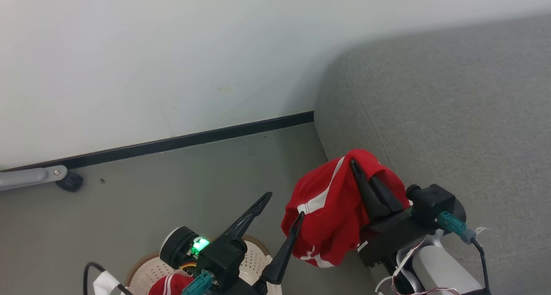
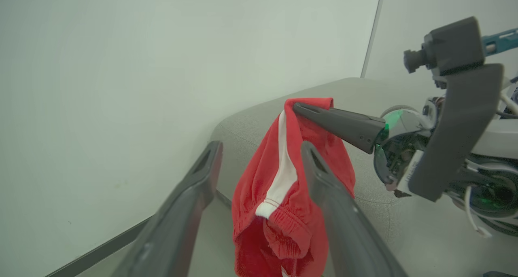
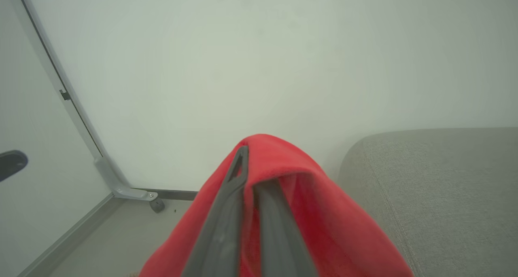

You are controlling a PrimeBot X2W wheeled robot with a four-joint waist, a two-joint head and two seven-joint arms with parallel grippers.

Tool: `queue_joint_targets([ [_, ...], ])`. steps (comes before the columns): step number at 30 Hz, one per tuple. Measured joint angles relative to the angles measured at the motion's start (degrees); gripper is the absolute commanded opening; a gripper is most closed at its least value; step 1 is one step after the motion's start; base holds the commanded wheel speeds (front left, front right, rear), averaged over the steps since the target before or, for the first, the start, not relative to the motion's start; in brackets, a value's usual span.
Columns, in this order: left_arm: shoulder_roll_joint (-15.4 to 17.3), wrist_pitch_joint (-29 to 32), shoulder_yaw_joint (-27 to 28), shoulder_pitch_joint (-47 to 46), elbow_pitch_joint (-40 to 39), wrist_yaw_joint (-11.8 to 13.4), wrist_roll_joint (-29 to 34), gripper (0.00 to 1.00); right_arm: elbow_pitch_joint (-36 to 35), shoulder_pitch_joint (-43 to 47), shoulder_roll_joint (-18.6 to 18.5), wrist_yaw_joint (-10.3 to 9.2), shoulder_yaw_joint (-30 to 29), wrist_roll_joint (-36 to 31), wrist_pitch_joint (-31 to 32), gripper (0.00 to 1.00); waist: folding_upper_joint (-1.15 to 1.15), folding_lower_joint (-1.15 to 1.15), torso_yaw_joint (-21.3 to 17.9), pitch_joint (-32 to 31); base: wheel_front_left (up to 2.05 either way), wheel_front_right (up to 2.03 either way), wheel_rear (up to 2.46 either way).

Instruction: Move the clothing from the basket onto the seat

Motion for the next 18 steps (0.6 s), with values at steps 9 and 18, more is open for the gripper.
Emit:
queue_joint_targets([
  [9,0.54,1.54,-0.87,-0.04,-1.25,0.0,0.59,1.0,-1.71,-0.45,-1.76,-1.6,-4.58,0.34,0.0,0.0,0.0,0.0,-4.54,2.89,0.0,0.0,0.0],
  [18,0.55,3.36,-1.93,-1.15,-2.07,-0.07,1.38,1.0,-3.41,-4.16,-5.35,-3.15,-11.85,1.16,-0.01,0.0,0.0,0.01,-7.11,7.21,0.0,0.0,0.0],
])
